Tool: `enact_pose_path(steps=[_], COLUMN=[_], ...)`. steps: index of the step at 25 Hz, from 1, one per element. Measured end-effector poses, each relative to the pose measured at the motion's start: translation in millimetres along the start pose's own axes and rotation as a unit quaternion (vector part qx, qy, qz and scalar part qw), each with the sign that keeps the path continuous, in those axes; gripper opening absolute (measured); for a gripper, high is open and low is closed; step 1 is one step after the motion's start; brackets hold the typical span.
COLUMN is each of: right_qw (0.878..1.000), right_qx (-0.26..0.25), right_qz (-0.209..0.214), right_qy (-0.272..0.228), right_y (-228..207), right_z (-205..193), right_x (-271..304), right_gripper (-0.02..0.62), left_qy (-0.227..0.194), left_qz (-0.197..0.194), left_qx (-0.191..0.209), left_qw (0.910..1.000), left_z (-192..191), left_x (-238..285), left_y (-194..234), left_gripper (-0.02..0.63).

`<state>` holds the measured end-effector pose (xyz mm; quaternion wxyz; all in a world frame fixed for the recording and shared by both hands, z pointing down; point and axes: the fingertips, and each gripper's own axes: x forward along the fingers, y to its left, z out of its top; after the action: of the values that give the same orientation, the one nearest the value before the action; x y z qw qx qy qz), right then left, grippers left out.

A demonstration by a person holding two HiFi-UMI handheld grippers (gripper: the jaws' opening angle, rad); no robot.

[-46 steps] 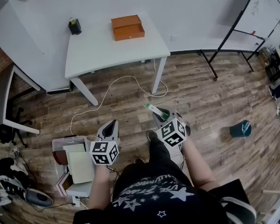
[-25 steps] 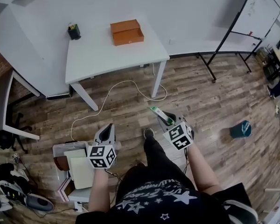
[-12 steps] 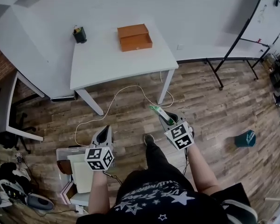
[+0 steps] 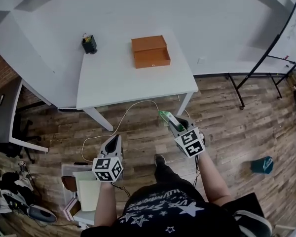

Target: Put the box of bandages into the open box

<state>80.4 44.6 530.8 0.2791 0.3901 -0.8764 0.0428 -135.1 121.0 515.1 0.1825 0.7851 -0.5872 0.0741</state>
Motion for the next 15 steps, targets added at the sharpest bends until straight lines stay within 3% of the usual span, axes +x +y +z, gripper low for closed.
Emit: enact_pose_path(steps=[15], right_qw=[0.998], right_qx=[-0.004], right_qz=[0.055], right_qy=[-0.016], right_y=[-122.1], right_z=[36.5], right_x=[93.7], right_gripper=[0.115], left_qy=[0.0], left_qz=[0.029], left_qx=[0.0], left_qw=[0.9996], left_z=[57.4], left_x=[141.8], left_y=[-3.2], left_gripper=[0.02])
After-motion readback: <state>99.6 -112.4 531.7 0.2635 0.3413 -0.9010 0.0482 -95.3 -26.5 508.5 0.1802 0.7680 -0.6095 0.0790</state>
